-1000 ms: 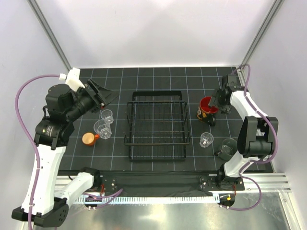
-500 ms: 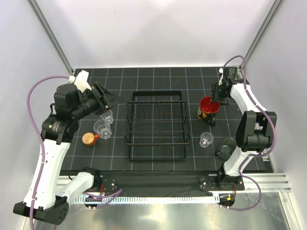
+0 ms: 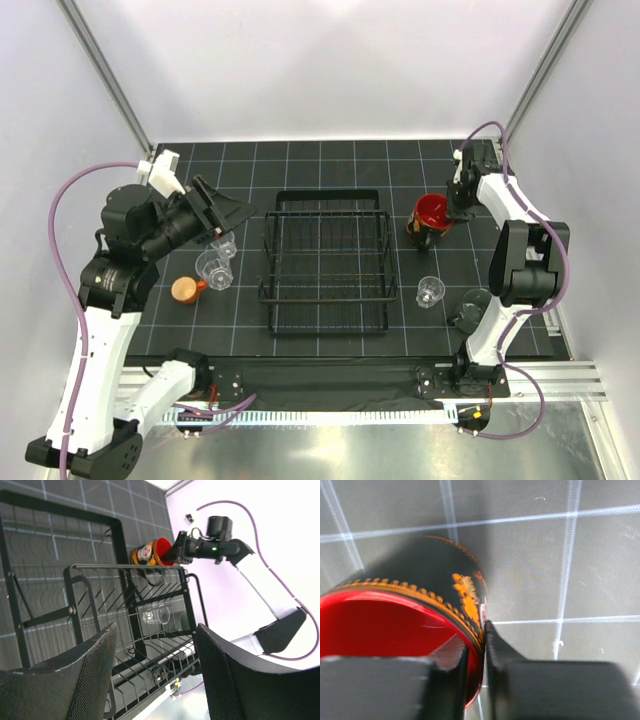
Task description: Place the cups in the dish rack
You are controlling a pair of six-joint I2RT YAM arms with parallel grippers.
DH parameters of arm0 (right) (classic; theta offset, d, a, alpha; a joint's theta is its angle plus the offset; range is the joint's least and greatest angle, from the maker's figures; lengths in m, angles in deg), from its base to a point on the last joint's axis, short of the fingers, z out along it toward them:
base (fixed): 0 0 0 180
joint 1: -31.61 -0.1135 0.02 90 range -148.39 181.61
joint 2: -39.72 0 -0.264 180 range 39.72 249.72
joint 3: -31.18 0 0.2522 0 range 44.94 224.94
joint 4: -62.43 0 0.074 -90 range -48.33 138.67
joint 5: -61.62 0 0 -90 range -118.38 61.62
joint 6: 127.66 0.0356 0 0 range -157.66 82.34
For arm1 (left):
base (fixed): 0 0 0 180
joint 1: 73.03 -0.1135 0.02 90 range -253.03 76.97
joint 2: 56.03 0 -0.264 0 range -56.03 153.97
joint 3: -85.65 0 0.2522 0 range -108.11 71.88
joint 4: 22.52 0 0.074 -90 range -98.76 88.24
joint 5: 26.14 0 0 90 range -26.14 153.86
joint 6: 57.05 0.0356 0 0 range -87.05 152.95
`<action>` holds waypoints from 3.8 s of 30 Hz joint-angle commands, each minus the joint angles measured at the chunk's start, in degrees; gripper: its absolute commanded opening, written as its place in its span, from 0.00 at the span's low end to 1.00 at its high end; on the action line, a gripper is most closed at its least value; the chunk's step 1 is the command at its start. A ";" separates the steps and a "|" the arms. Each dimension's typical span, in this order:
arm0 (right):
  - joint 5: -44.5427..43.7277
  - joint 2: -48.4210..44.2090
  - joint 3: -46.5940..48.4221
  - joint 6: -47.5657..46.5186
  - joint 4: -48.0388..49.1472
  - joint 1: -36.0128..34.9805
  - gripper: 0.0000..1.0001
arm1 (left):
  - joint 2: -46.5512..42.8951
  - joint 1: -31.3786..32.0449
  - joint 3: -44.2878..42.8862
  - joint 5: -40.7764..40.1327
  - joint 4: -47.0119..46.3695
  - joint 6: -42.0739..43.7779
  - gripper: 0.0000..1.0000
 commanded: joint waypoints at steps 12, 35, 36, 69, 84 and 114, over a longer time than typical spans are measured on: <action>6.09 -14.71 4.23 11.97 5.17 -0.17 0.04 | 1.68 0.03 -2.84 9.45 -12.11 -8.80 0.64; 51.62 -24.21 16.29 62.42 66.94 -9.12 0.04 | 20.66 29.73 -9.26 -2.83 -43.75 -13.20 0.79; 51.70 -24.56 15.41 62.68 69.05 -9.65 0.04 | 20.84 30.70 -8.56 -4.23 -47.34 -12.86 0.80; 46.53 -34.59 -3.58 64.28 77.25 -20.90 0.04 | 20.40 41.78 1.81 -18.05 -67.93 -7.05 0.49; 45.46 -33.97 -4.11 59.88 71.53 -21.52 0.04 | 19.09 41.78 -1.26 -20.50 -61.53 -5.48 0.00; 28.94 -45.04 -4.10 25.59 25.73 -9.83 0.49 | 19.78 0.14 -18.84 -18.43 -9.92 11.67 0.00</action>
